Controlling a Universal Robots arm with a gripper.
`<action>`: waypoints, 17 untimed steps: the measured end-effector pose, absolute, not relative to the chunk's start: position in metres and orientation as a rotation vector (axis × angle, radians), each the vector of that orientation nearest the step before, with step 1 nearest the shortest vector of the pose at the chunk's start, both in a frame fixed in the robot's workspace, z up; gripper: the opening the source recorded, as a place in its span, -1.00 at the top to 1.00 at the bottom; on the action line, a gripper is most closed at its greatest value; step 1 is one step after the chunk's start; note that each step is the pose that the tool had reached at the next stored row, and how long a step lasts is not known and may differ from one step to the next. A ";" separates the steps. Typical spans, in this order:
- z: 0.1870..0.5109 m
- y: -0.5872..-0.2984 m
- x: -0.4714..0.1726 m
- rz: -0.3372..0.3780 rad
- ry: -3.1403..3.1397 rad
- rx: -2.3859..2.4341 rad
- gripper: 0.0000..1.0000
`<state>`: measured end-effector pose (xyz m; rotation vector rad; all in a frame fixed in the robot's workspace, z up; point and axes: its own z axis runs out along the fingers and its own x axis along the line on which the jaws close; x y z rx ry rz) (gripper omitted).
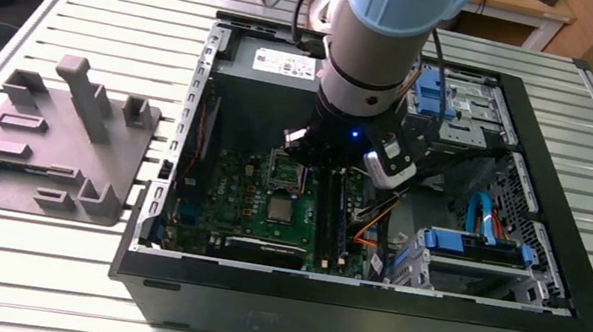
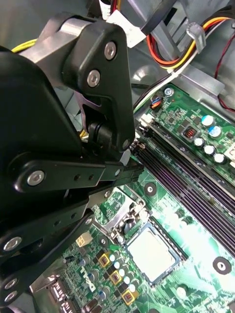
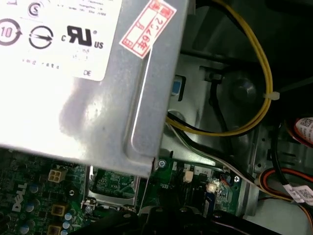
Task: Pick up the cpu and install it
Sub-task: 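Close the cpu cover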
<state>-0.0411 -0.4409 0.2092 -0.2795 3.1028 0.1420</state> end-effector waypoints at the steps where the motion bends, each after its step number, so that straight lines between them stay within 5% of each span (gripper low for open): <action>1: 0.209 -0.440 -0.041 0.142 3.102 -0.288 0.79; 17: 0.205 -0.438 -0.039 0.174 3.085 -0.440 0.79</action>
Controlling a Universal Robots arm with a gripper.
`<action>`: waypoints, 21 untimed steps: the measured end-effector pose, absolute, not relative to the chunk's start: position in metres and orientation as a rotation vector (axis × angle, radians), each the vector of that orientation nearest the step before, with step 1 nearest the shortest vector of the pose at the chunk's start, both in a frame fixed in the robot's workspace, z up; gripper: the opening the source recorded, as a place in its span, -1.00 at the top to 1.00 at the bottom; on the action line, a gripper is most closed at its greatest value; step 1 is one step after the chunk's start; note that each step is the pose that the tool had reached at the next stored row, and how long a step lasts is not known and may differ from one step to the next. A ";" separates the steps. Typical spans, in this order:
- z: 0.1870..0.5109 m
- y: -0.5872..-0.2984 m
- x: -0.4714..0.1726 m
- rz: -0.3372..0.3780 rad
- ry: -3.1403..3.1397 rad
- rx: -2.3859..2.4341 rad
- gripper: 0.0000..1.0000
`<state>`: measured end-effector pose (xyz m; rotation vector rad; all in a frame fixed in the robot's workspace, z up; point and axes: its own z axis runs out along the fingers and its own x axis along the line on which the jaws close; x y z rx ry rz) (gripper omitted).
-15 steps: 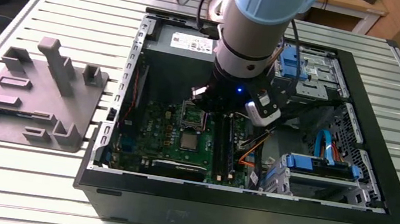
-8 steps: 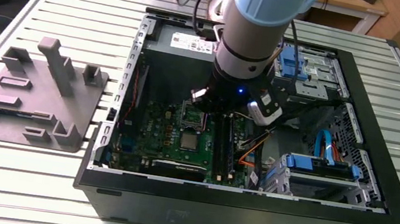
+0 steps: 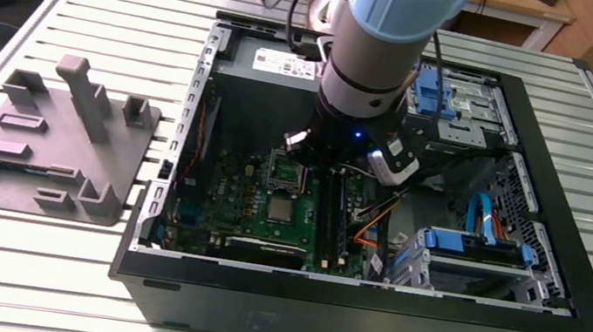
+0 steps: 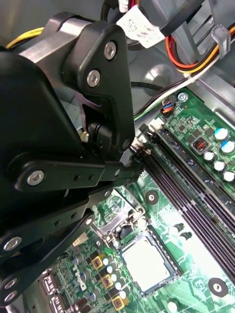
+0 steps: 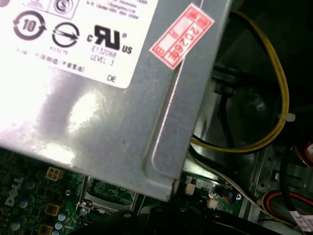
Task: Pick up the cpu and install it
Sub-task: 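Close the cpu cover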
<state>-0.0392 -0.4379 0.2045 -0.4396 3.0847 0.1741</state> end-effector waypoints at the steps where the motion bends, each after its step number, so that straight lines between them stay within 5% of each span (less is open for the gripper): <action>1: 0.204 -0.438 -0.038 0.174 3.085 -0.439 0.79; 21: 0.204 -0.430 -0.036 0.174 3.085 -0.439 0.79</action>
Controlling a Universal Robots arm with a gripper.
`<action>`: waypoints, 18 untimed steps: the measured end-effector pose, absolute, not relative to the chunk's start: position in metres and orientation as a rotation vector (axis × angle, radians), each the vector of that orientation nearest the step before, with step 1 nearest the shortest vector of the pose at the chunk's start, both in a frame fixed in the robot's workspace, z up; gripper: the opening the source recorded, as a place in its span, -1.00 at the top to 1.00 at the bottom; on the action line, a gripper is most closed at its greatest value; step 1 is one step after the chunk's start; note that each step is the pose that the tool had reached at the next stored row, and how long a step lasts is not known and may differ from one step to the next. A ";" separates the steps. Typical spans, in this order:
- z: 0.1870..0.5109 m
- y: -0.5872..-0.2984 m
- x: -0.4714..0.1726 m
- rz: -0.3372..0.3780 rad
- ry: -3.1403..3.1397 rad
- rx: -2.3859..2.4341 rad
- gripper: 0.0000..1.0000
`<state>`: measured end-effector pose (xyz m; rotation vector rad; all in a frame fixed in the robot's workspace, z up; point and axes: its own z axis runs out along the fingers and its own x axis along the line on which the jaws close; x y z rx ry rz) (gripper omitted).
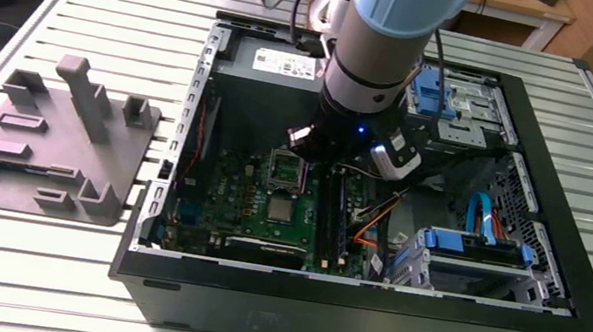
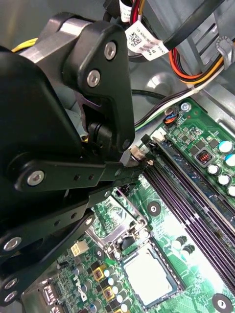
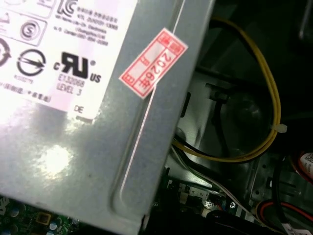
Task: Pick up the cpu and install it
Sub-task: 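Close the cpu cover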
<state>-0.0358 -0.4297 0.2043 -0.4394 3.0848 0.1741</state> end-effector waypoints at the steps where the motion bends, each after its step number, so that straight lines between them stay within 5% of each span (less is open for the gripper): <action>1: 0.205 -0.430 -0.036 0.175 3.085 -0.439 0.79; 18: 0.203 -0.424 -0.037 0.180 3.083 -0.446 0.79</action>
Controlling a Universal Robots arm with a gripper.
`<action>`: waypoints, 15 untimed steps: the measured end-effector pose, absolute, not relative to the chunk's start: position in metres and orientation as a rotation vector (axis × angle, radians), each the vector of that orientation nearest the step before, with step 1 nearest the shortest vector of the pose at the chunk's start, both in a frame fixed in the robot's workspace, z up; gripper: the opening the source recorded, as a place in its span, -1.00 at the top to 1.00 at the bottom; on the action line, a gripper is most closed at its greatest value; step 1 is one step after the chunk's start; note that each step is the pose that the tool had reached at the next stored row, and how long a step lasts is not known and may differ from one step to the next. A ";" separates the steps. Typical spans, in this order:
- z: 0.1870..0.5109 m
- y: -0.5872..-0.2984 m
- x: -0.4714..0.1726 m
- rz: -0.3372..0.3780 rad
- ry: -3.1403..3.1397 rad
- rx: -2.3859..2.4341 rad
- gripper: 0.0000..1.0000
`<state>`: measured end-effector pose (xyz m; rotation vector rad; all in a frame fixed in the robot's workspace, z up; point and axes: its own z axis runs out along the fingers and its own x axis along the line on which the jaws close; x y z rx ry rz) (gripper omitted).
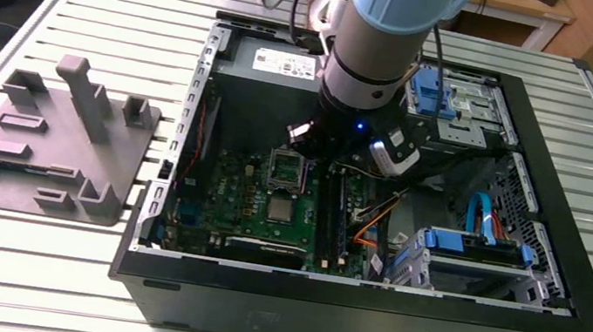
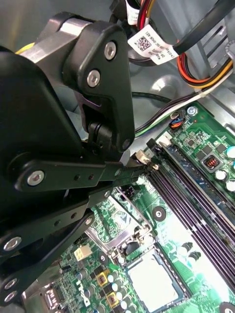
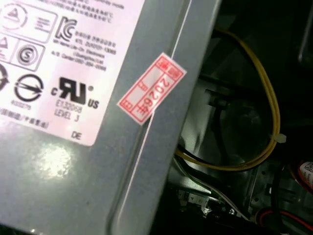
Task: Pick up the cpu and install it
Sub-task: 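Close the cpu cover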
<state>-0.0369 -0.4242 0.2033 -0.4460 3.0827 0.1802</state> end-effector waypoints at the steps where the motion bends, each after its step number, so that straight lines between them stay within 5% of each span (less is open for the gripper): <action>1: 0.203 -0.424 -0.037 0.181 3.082 -0.448 0.79; 15: 0.201 -0.423 -0.041 0.203 3.077 -0.462 0.79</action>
